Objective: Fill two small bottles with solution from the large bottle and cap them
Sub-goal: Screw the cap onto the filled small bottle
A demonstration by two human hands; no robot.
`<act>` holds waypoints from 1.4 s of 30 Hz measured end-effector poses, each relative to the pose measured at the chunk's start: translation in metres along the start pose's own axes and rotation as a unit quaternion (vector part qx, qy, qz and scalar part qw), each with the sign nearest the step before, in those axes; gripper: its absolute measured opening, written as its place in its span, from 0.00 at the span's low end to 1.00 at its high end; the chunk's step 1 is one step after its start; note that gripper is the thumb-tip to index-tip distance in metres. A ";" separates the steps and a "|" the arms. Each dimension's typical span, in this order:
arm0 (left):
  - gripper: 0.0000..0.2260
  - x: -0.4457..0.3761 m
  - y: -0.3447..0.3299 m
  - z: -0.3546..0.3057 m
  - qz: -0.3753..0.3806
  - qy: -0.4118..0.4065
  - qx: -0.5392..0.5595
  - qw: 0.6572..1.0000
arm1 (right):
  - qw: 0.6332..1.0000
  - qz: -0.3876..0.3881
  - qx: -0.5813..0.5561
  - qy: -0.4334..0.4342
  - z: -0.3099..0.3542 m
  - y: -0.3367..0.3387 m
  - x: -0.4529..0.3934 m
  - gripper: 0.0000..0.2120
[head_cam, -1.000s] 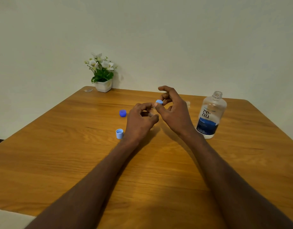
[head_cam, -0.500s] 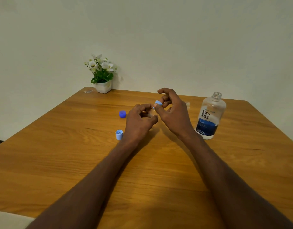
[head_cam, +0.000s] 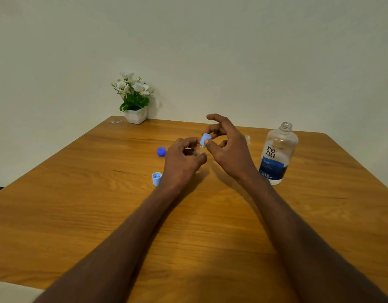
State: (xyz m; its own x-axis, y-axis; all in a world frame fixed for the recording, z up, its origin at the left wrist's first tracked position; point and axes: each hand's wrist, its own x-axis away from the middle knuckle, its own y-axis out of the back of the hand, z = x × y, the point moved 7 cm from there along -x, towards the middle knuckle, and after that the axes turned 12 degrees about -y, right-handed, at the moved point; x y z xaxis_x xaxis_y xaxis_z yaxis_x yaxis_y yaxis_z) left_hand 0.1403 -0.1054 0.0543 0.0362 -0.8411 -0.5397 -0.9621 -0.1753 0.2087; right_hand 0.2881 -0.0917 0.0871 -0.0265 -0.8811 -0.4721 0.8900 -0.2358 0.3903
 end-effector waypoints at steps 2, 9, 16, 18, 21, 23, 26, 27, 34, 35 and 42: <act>0.22 0.000 0.000 -0.001 0.000 0.000 -0.003 1.000 | 1.000 -0.012 0.018 0.003 0.001 0.000 0.001 0.24; 0.21 0.000 0.000 0.000 -0.002 0.002 -0.001 1.000 | 1.000 -0.005 -0.001 -0.008 0.003 0.000 0.002 0.26; 0.20 0.000 0.000 0.002 -0.008 0.003 0.016 1.000 | 0.999 -0.004 0.032 -0.021 0.004 -0.004 0.005 0.18; 0.20 0.000 0.000 0.002 -0.009 0.000 0.022 1.000 | 0.999 0.001 0.043 -0.016 0.006 -0.005 0.005 0.16; 0.21 -0.001 -0.004 0.002 0.010 -0.005 0.028 1.000 | 0.999 0.005 0.044 -0.020 0.005 -0.003 0.003 0.15; 0.22 -0.001 -0.006 0.002 0.025 -0.012 0.028 0.999 | 0.999 0.004 0.041 -0.023 0.004 -0.001 0.002 0.15; 0.21 -0.001 -0.007 0.005 0.033 -0.005 0.046 0.998 | 0.999 0.011 0.031 -0.036 0.002 -0.002 0.002 0.16; 0.21 0.000 -0.007 0.007 0.034 0.004 0.060 0.998 | 0.999 0.017 0.026 -0.044 0.000 -0.003 0.002 0.15; 0.25 0.003 -0.004 0.019 0.011 0.064 0.131 0.989 | 0.996 0.023 0.003 -0.086 -0.003 -0.007 0.000 0.09; 0.25 0.003 -0.003 0.019 0.005 0.064 0.129 0.990 | 0.996 0.018 -0.001 -0.089 -0.002 -0.007 0.001 0.10; 0.22 0.004 0.003 0.020 -0.025 0.052 0.088 0.994 | 0.996 -0.027 0.011 -0.079 0.000 -0.011 0.005 0.12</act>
State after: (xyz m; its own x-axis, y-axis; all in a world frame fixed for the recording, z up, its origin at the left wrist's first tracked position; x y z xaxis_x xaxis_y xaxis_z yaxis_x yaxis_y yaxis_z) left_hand 0.1322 -0.0991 0.0361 0.1040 -0.8833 -0.4571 -0.9905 -0.1335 0.0327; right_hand 0.2783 -0.0933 0.0810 -0.1461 -0.9202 -0.3631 0.8751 -0.2913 0.3863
